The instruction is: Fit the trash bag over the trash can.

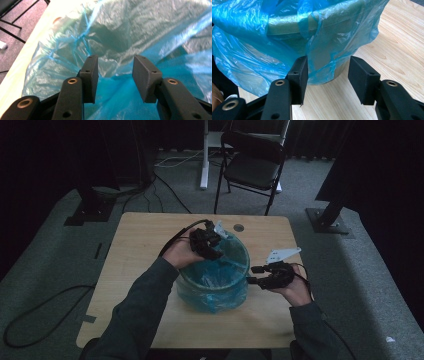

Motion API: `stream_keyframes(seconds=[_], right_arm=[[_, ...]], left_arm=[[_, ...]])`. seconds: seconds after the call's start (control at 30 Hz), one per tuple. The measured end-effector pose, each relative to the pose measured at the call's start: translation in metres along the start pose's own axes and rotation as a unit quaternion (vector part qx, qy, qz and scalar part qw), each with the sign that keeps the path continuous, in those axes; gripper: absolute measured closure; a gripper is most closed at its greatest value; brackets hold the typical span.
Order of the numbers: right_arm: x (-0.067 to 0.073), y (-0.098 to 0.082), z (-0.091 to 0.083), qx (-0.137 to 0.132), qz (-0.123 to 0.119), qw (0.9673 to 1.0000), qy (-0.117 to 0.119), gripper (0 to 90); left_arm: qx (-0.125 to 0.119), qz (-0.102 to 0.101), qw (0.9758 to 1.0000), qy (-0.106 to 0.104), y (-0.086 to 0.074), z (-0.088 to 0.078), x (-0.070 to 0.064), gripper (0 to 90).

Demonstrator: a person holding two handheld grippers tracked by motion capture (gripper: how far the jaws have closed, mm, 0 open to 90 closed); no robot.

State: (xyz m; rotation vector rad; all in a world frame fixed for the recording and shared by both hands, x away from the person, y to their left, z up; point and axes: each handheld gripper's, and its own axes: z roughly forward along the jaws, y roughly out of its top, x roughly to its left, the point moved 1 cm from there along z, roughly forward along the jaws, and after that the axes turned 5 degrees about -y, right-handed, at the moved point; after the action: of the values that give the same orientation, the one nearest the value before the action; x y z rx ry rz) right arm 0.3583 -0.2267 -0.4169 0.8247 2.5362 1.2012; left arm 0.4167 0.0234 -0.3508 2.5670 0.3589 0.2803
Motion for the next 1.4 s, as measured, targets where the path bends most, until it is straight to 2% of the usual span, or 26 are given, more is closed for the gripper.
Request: stream_keyframes(seconds=[0.17,0.3,0.67,1.03,1.2,1.4], right_arm=[[0.000,0.000,0.000,-0.001,-0.004,1.0000,0.000,49.5],[0.000,0.000,0.000,-0.002,-0.002,1.0000,-0.001,49.5],[-0.001,0.000,-0.001,-0.002,-0.002,1.0000,-0.001,49.4],[-0.001,0.000,-0.001,-0.003,-0.003,1.0000,-0.001,49.3],[-0.001,0.000,-0.001,-0.002,-0.002,1.0000,-0.002,49.2],[-0.001,0.000,-0.002,-0.004,-0.003,1.0000,-0.002,49.2]], left_arm=[[0.037,0.009,0.9992,-0.011,-0.001,0.010,-0.002,55.9],[0.054,0.021,0.9981,-0.018,0.002,0.020,-0.005,55.9],[0.095,0.032,0.9949,-0.014,0.008,0.043,-0.008,55.7],[0.117,0.048,0.9919,-0.012,0.013,0.056,-0.015,54.7],[0.113,0.057,0.9918,-0.017,0.014,0.057,-0.017,53.8],[0.077,0.047,0.9958,-0.011,0.014,0.047,-0.016,53.6]])
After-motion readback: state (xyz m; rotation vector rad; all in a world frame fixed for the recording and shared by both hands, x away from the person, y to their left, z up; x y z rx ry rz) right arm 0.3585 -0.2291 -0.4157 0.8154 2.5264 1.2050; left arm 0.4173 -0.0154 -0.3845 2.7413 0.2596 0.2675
